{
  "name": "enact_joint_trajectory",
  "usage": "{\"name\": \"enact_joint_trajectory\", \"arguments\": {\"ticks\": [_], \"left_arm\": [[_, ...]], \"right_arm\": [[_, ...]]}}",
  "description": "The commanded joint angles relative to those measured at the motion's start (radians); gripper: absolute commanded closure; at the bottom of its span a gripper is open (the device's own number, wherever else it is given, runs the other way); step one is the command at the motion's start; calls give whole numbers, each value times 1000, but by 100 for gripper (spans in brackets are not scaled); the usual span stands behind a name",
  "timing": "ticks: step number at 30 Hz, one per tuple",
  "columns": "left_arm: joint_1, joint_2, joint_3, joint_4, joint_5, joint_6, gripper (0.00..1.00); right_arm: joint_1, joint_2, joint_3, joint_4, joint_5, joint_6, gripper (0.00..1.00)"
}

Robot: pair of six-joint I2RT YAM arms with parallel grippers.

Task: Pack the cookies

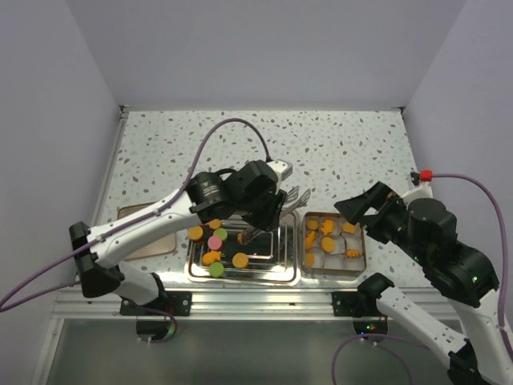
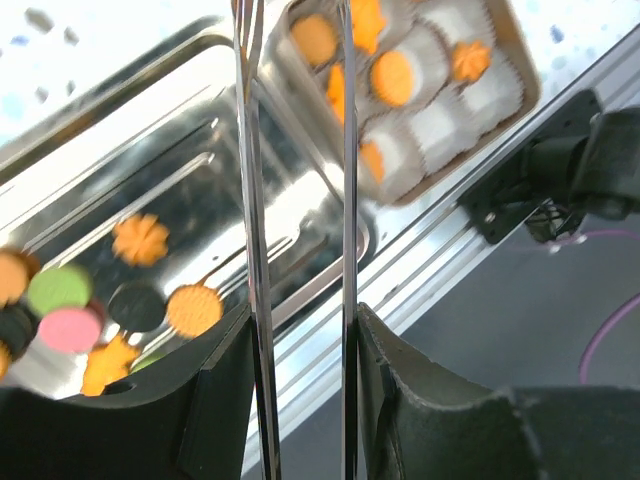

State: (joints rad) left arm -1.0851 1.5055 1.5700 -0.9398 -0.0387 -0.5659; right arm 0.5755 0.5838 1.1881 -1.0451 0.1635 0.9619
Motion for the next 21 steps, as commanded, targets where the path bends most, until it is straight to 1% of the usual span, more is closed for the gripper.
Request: {"name": "enact_joint_trajectory", "arguments": {"ticks": [1, 2, 5, 8, 13, 21], "left_arm": [[19, -108, -146, -40, -49, -38, 54], [21, -149, -206, -45, -55, -46, 54], [24, -206, -293, -66, -76, -71, 55], [24, -232, -349, -82, -96, -97, 54], [24, -234, -387, -109, -132, -129, 53], [24, -218, -401, -160, -165, -127, 51]], "right_arm": [[1, 25, -22, 66, -44, 23, 1], [1, 28, -27, 79, -51, 24, 1], [1, 44, -41, 99, -81, 34, 1], [1, 54, -47, 105, -105, 38, 1], [1, 47, -50, 86, -116, 43, 1], [1, 4, -47, 34, -91, 44, 1]]}}
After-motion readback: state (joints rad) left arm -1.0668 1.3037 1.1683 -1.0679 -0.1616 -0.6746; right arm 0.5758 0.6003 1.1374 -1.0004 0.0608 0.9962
